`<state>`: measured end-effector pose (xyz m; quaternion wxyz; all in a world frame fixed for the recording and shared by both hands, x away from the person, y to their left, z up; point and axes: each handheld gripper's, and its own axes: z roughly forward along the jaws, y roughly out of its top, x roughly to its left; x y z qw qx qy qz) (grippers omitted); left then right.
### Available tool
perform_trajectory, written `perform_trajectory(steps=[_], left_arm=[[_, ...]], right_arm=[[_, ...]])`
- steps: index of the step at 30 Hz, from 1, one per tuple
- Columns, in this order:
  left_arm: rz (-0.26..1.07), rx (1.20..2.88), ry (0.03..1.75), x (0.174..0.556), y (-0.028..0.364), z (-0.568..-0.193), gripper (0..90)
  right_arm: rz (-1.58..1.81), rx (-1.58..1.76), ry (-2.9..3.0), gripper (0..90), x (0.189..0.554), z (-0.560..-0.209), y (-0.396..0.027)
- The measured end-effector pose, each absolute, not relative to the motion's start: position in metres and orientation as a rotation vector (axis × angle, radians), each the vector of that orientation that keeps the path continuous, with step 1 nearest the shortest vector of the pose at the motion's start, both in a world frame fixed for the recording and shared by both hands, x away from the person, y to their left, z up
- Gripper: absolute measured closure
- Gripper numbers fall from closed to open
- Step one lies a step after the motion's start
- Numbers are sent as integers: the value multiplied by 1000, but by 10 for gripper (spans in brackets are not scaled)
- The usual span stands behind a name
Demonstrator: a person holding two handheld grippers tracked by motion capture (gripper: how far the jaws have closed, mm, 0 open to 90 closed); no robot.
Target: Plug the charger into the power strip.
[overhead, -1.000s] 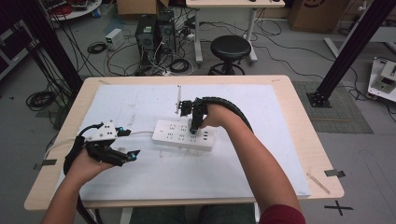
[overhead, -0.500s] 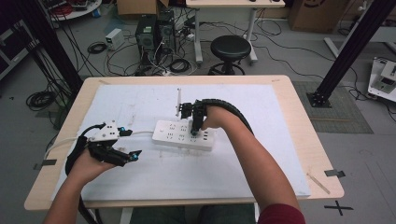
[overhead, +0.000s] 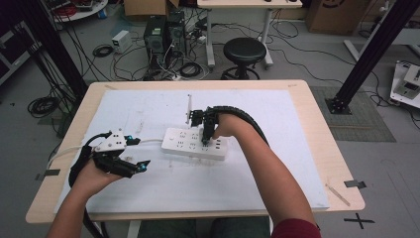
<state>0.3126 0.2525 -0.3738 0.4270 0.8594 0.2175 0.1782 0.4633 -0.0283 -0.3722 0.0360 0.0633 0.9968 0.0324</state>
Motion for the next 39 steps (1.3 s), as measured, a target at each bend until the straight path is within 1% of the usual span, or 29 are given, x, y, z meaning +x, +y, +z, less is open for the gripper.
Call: perform_trajectory(steps=[6, 7, 8, 10, 11, 15, 19, 20, 21, 25, 26, 28, 30, 33, 34, 36, 39], left_arm=[[439, 2144, 549, 314, 253, -374, 188], [440, 2146, 547, 315, 254, -373, 188], [441, 2145, 547, 315, 254, -373, 188], [436, 2150, 545, 316, 255, -373, 188], [435, 2148, 547, 316, 255, -373, 188], [440, 2144, 554, 319, 256, -372, 188], [442, 2131, 559, 321, 257, -370, 188], [442, 2126, 560, 322, 257, -370, 188], [439, 2122, 560, 322, 257, -369, 188], [445, 2107, 548, 325, 257, -366, 188], [451, 2104, 550, 325, 257, -366, 188], [451, 2096, 551, 326, 257, -365, 188], [454, 2100, 545, 327, 257, -363, 188], [452, 2084, 538, 327, 257, -361, 188], [455, 2079, 534, 328, 258, -361, 188], [445, 2063, 527, 328, 259, -360, 188], [446, 2045, 525, 328, 260, -361, 188]], right_arm=[[131, 220, 3069, 624, 464, -371, -31], [175, 262, 3083, 496, 465, -370, -35], [175, 262, 3083, 496, 465, -370, -35], [330, 334, 3071, 439, 466, -360, -46], [330, 334, 3071, 439, 466, -360, -46], [495, 408, 3051, 382, 464, -349, -63], [740, 472, 2993, 318, 452, -338, -87], [740, 472, 2993, 318, 452, -338, -87], [823, 488, 2975, 284, 446, -335, -96], [919, 530, 2935, 268, 436, -336, -111], [979, 556, 2902, 248, 430, -339, -122], [1017, 584, 2882, 243, 426, -340, -127], [1126, 647, 2827, 212, 417, -344, -143], [1162, 654, 2806, 212, 414, -345, -147], [1231, 676, 2765, 211, 407, -345, -156], [1264, 685, 2742, 211, 404, -345, -160], [1389, 689, 2639, 194, 390, -344, -174]])
